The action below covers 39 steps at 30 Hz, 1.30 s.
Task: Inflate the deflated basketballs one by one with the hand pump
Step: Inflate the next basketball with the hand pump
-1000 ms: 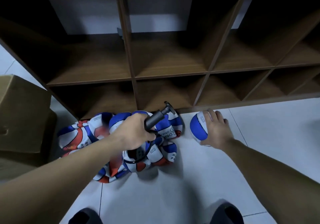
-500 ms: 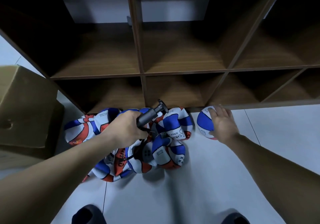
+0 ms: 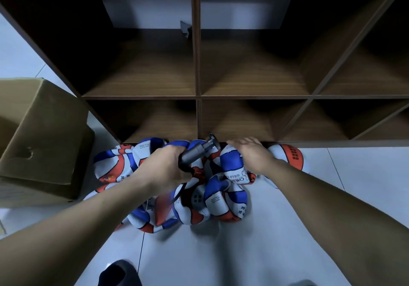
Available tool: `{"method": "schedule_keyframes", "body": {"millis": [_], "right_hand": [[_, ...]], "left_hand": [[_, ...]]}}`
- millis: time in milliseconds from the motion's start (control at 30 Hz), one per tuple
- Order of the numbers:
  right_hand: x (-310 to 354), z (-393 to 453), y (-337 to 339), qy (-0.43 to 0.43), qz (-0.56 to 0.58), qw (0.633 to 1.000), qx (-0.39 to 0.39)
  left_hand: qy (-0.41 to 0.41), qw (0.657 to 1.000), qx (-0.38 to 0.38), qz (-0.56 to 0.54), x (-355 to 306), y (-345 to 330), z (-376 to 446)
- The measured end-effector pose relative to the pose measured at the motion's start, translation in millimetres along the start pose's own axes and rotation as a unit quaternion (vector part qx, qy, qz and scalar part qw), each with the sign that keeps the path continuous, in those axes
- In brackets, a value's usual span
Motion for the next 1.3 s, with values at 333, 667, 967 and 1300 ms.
{"method": "schedule_keyframes", "body": {"millis": [333, 667, 967, 1300], "right_hand": [[-5.6, 16.8, 4.0, 0.041, -0.118, 0.991, 0.041], [-0.8, -17.8, 45.9, 0.01, -0.058, 0.998, 0.01], [86.1, -100.7, 117.3, -0.04, 0.133, 0.985, -0.102], [152.3, -176.3, 76.5, -0.14, 0.323, 0.93, -0.102]], "left_hand": [[-0.023, 0.999, -0.009, 0.037, 10.8, 0.5, -1.4], [-0.027, 0.998, -0.051, 0.001, -8.9, 17.0, -6.5], [-0.093, 0.989, -0.038, -0.108, -45.3, 58.9, -38.1], [-0.151, 0.982, 0.038, -0.106, -56.6, 41.9, -90.7]]}}
Point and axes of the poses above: each hand's wrist, its own z-axis towards the middle knuckle, its own y-axis out of the back of the hand, x = y × z, the point moved 9 cm from there along z, towards the middle knuckle, and after that the axes turned 5 degrees about -z, right-handed, at the moved point
